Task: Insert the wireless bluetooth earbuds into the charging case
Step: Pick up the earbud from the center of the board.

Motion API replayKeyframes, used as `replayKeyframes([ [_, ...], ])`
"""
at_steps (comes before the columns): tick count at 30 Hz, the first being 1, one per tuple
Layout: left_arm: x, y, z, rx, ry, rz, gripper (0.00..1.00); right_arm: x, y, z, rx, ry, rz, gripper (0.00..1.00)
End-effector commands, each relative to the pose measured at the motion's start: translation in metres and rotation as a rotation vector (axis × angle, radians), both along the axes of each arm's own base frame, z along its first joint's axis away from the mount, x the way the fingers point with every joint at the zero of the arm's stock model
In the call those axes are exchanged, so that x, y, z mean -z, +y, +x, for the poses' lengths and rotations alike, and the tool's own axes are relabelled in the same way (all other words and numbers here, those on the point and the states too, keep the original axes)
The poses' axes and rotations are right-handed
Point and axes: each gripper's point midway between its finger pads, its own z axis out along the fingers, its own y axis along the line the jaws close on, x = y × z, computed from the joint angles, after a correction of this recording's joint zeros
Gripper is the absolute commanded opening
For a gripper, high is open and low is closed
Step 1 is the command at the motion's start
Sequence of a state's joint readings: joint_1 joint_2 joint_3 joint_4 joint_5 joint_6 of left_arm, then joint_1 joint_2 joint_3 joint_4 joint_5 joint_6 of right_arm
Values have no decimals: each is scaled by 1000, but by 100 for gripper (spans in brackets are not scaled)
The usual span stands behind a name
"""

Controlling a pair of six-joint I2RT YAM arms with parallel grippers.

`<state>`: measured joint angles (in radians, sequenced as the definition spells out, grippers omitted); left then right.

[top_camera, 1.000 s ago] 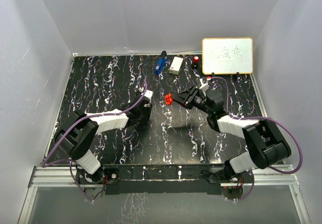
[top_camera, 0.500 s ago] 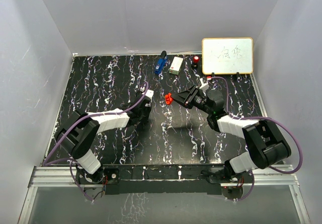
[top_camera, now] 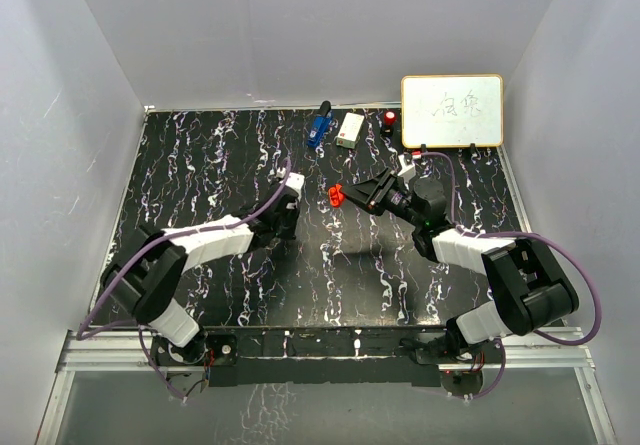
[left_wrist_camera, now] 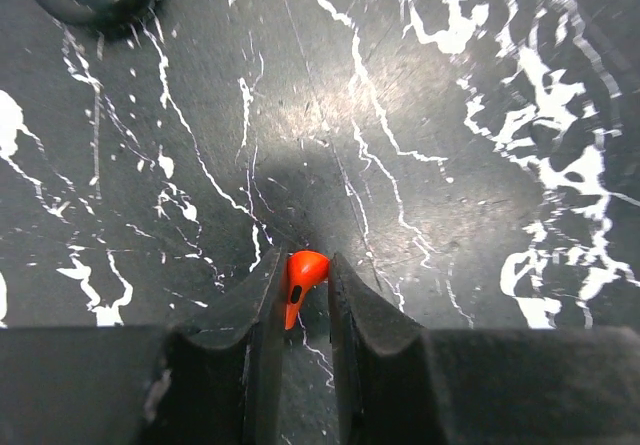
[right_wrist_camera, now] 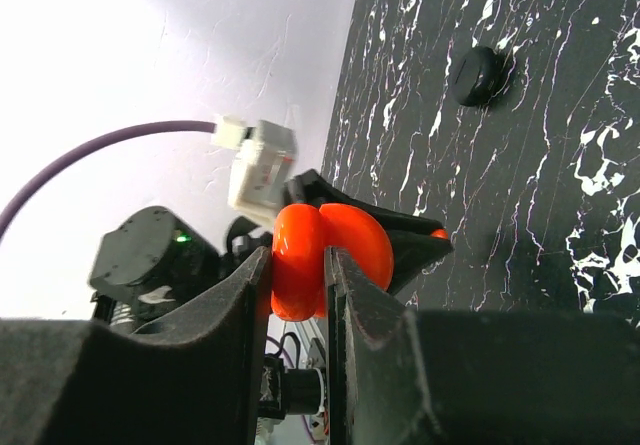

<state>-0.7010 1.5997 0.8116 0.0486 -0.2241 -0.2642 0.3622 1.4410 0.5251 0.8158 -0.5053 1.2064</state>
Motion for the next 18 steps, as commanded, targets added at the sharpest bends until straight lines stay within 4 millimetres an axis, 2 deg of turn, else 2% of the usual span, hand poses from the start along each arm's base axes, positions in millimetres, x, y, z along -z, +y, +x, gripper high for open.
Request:
replayKeyframes([
  [1, -80, -14, 19, -12, -176, -136, 0, -12, -3, -2, -6, -57, 29, 4],
  [4, -119, -21, 21, 0, -272, -247, 0, -10, -3, -2, -11, -47, 39, 4],
  [10, -180, -35, 11, 59, -453, -509, 0, -4, -1, -4, -38, -14, 76, 4],
  [13, -199, -42, 4, 94, -494, -611, 0, -3, 2, -5, -59, 1, 108, 4],
  [18, -213, -57, -7, 184, -549, -744, 0, -2, 6, -9, -104, 25, 164, 4],
])
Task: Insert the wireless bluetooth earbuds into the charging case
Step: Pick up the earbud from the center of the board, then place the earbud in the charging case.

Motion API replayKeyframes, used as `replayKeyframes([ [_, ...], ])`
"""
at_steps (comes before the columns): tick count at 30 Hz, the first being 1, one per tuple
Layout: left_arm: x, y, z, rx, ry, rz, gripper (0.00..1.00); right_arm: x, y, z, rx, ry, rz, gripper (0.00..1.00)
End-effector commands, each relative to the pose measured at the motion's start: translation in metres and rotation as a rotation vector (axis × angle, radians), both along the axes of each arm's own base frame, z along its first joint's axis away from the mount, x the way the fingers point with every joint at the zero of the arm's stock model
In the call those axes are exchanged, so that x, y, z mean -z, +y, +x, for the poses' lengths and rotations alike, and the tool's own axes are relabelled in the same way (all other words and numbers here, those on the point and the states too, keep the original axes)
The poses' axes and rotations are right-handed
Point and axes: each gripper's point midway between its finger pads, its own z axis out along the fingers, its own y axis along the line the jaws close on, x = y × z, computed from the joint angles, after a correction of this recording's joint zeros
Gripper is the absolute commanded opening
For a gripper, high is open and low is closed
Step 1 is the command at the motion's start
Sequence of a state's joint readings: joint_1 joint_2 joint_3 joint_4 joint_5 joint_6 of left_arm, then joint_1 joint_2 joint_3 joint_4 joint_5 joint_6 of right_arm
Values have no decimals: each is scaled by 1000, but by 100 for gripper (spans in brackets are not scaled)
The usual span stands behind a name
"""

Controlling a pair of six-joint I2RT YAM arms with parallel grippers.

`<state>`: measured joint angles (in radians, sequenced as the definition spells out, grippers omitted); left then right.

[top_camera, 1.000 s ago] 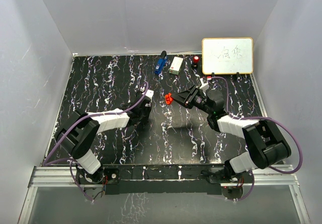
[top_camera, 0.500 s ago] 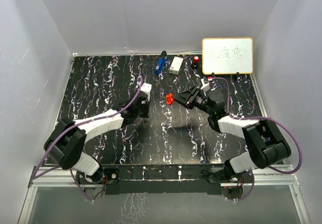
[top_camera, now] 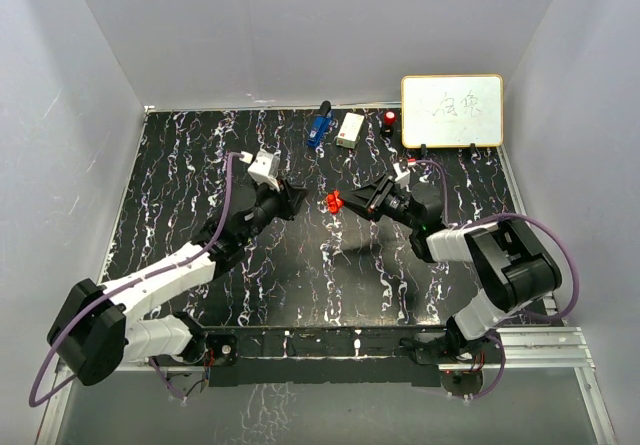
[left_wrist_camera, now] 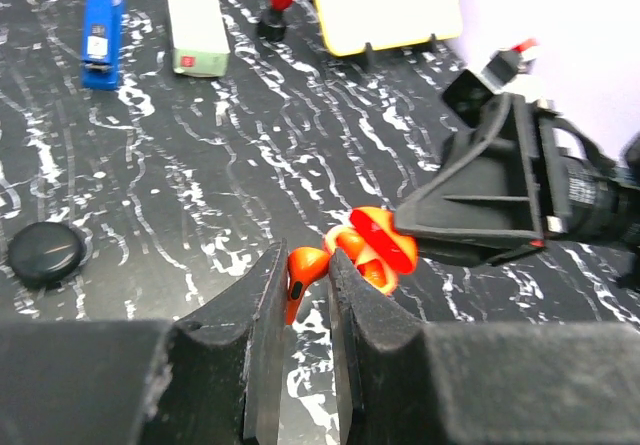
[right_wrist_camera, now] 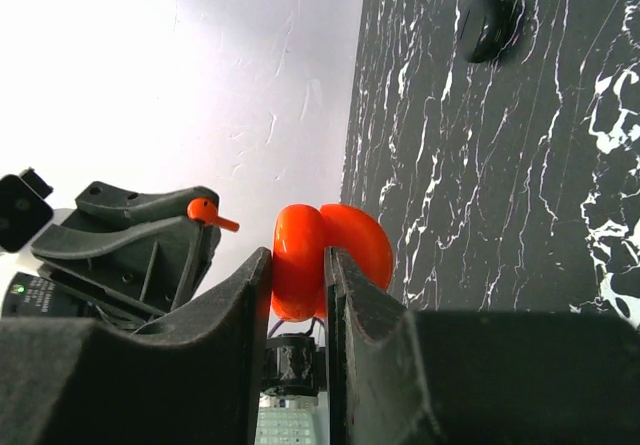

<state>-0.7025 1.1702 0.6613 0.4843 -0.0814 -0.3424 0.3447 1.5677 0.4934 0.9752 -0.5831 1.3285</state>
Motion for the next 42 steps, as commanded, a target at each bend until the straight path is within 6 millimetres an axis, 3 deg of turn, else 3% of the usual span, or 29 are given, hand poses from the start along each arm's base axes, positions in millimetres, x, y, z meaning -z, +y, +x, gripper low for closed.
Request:
replayKeyframes([
  [1, -34, -18, -12, 111, -123, -174, 0, -23, 3, -6, -49, -65, 98, 4],
  [14, -39, -35, -13, 191, -268, -291, 0, -27, 4, -5, -56, -20, 170, 3],
  [18, -53, -37, -15, 210, -338, -345, 0, -28, 4, -4, -45, -11, 184, 3],
  [34, -52, -52, -29, 308, -434, -362, 0, -34, 3, 0, -30, 2, 208, 3],
  [42, -40, -62, -32, 324, -455, -288, 0, -34, 2, 1, -27, 5, 210, 3],
])
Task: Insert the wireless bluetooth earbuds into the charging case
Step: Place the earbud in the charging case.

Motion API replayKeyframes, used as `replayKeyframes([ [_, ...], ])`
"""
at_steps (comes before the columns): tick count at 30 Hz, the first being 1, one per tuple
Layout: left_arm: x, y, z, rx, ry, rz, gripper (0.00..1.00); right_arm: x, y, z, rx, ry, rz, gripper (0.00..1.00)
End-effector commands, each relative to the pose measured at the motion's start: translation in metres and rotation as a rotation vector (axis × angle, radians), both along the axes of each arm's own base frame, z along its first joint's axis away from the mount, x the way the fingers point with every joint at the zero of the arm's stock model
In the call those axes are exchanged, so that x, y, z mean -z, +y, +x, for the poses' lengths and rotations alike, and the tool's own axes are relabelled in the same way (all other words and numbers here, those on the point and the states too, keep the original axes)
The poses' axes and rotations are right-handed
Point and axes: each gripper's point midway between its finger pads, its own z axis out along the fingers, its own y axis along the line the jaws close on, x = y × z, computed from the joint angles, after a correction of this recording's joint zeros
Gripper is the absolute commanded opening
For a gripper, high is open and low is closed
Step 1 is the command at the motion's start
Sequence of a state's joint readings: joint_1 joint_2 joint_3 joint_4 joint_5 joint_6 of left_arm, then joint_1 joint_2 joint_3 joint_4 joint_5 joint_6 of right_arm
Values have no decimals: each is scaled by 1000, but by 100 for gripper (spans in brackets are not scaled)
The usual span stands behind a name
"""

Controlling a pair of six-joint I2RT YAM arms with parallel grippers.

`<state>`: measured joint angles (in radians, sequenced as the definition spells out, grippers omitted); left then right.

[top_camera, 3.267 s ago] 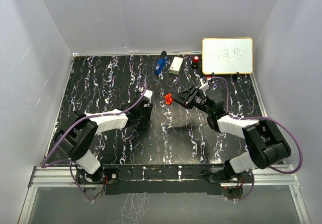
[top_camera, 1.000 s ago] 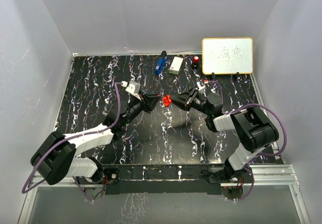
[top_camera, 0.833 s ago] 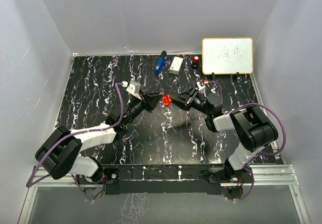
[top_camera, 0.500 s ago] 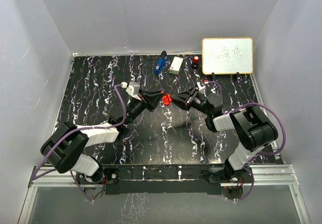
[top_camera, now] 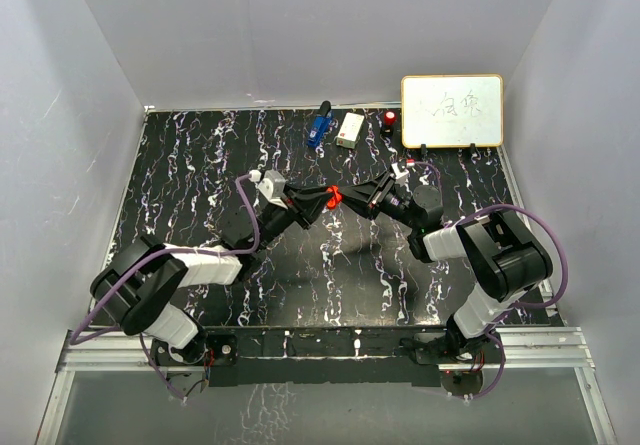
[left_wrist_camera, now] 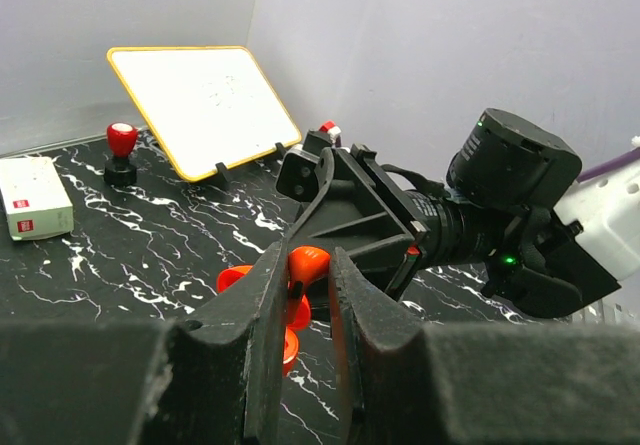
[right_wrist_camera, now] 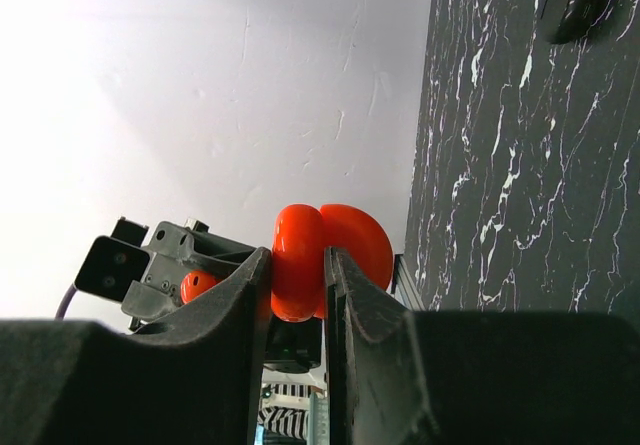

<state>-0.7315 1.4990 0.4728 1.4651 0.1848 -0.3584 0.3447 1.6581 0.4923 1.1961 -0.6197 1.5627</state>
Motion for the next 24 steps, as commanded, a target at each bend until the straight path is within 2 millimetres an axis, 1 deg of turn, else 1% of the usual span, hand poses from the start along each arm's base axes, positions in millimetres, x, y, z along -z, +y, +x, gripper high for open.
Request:
replayKeyframes([
  [1, -16, -4, -9, 7, -111, 5, 0, -15, -3, 2, 18, -61, 31, 3],
  [15, -3, -5, -8, -25, -147, 41, 0, -17, -3, 0, 15, -63, 39, 3],
  [24, -2, -3, -6, -47, -159, 35, 0, -17, -3, 0, 13, -66, 40, 3],
])
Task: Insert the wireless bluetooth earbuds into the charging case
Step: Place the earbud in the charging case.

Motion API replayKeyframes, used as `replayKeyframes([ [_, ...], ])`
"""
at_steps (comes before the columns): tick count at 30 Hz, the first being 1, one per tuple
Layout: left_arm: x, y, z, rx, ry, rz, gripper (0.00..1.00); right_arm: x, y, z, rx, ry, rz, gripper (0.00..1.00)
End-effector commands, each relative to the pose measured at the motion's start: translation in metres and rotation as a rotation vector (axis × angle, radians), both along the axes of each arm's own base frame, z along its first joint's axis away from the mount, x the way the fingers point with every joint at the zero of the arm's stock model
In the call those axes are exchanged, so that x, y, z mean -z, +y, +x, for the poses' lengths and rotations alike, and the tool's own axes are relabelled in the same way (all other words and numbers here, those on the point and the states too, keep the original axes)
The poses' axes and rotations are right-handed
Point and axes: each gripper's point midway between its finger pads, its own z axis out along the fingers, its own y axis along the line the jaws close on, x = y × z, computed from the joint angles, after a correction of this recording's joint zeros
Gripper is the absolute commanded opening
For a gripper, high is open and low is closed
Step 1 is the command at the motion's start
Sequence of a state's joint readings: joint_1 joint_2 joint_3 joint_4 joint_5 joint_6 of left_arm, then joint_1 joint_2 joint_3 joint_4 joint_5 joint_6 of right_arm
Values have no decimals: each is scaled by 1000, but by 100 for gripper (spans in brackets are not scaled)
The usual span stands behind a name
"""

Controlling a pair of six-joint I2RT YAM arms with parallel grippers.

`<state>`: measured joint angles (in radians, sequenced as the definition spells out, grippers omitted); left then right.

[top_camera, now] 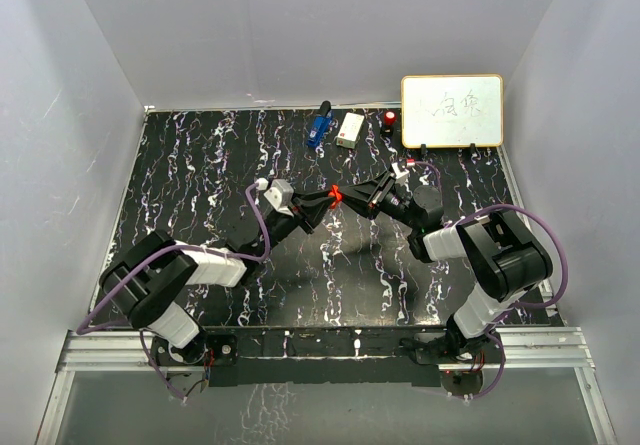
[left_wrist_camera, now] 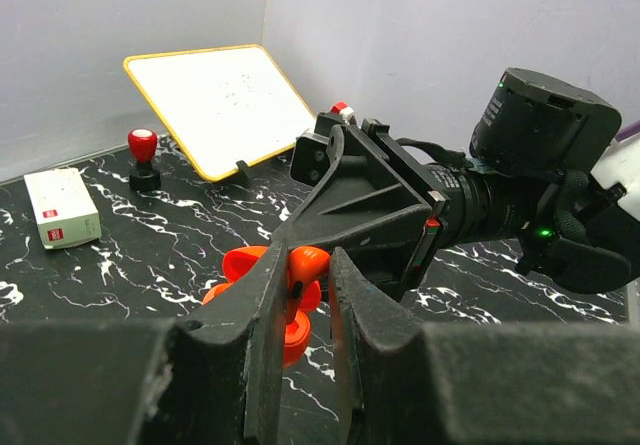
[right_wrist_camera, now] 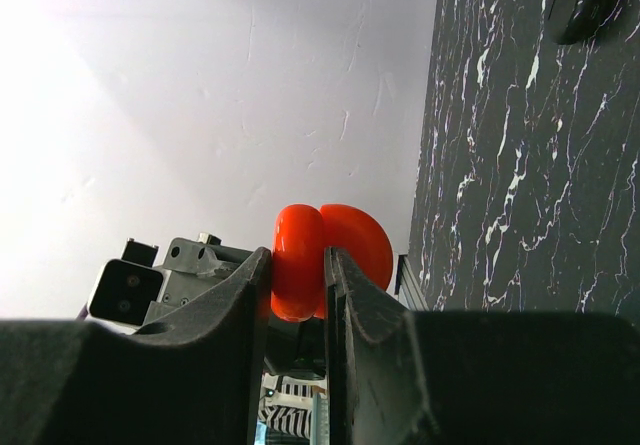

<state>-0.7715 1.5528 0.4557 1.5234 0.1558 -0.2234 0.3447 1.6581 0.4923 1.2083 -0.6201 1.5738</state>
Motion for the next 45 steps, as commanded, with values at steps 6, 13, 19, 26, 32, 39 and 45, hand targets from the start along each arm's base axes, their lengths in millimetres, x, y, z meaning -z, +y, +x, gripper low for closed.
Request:
replayKeyframes([
  [6, -15, 6, 0, -34, -75, -42, 0, -14, -3, 0, 13, -64, 31, 2],
  [13, -12, 7, 1, -46, -76, -44, 0, -13, -3, 0, 10, -64, 32, 2],
  [19, -12, 7, 3, -51, -84, -49, 0, -14, -3, 0, 10, -67, 34, 2],
  [26, -12, 7, 3, -53, -91, -54, 0, -12, -2, -1, 6, -63, 34, 2],
  [32, -10, 6, 5, -58, -88, -49, 0, -12, -2, 0, 4, -63, 36, 2],
  [39, -12, 6, 6, -61, -98, -58, 0, -10, -2, 0, 4, -58, 35, 2],
  [45, -13, 8, 8, -75, -104, -61, 0, -9, -2, 0, 3, -57, 37, 2],
])
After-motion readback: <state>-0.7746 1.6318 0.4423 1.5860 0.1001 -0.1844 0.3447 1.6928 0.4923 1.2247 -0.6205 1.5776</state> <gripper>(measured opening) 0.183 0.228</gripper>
